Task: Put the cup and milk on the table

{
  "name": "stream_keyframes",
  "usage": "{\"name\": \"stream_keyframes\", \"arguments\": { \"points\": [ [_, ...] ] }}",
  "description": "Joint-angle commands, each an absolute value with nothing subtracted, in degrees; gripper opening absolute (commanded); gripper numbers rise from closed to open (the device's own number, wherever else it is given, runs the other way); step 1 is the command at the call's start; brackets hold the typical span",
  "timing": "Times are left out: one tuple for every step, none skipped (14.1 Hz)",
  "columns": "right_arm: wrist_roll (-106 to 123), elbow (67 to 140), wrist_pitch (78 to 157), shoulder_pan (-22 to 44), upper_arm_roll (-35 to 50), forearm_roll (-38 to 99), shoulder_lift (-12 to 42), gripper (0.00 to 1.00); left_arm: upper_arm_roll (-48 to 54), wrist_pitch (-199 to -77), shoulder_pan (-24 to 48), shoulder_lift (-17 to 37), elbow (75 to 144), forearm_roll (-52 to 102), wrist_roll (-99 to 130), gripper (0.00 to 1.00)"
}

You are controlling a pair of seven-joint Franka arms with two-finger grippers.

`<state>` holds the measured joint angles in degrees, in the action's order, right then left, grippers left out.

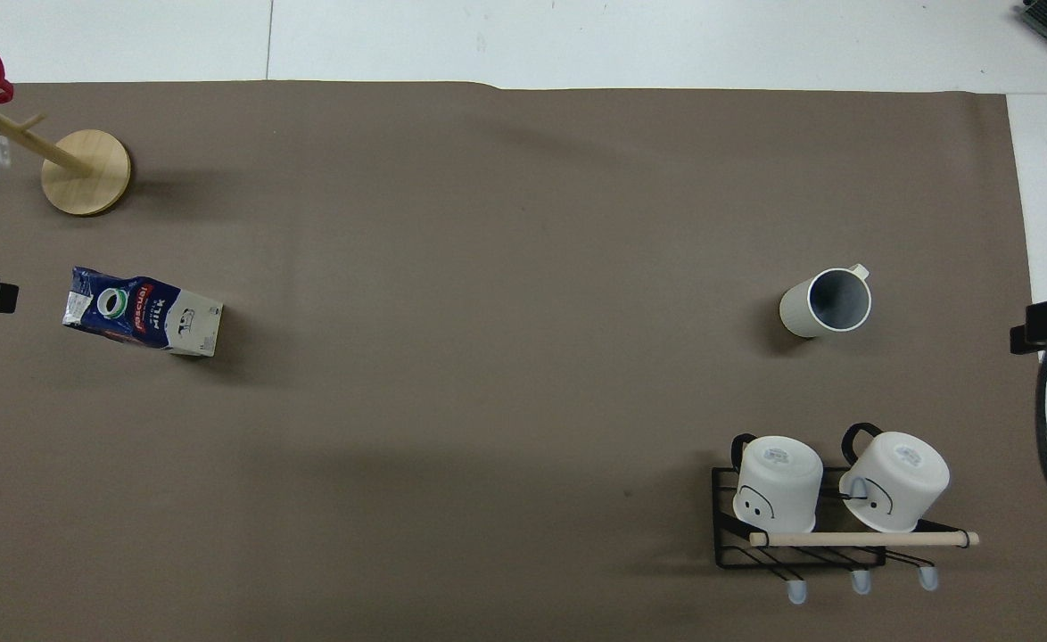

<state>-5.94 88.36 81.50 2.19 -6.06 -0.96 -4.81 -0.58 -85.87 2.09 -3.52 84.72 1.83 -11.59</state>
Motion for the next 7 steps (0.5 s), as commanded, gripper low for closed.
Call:
{"name": "stream_keyframes", "arguments": {
  "points": [
    [-4.83, 88.95, 83.75, 2.11, -6.15, -1.05, -5.01, 1.00, -1.23, -85.61, 2.55, -4.31, 85.34, 1.85, -12.66, 1.00],
    [-4.83, 89.03, 83.76, 2.11, -6.15, -1.05, -5.01, 1.00, -1.23, -86.13, 2.37, -4.31, 85.34, 1.85, -12.74, 1.00],
    [-4.83, 89.03, 83.76, 2.11, -6.15, -1.05, -5.01, 1.00, -1.23, -86.22, 2.20, -4.22, 85.25, 1.85, -12.83, 1.00],
    [-4.83, 89.03, 83.67, 2.11, -6.15, -1.05, -5.01, 1.00, -1.23, -85.96, 2.11, -4.31, 85.25, 1.85, -13.01, 1.00],
    [-4.92, 89.03, 83.67, 2.11, -6.15, -1.05, -5.01, 1.00, -1.23, -85.09, 2.11, -4.48, 85.51, 1.85, -12.92, 1.00],
    [-4.92, 89.03, 83.58, 2.11, -6.15, -1.05, -5.01, 1.00, -1.23, -84.82, 2.11, -4.48, 85.43, 1.85, -12.92, 1.00],
    [-4.92, 89.03, 83.41, 2.11, -6.15, -1.05, -5.01, 1.00, -1.32, -84.73, 2.11, -4.40, 85.43, 1.85, -12.92, 1.00]
  ]
}}
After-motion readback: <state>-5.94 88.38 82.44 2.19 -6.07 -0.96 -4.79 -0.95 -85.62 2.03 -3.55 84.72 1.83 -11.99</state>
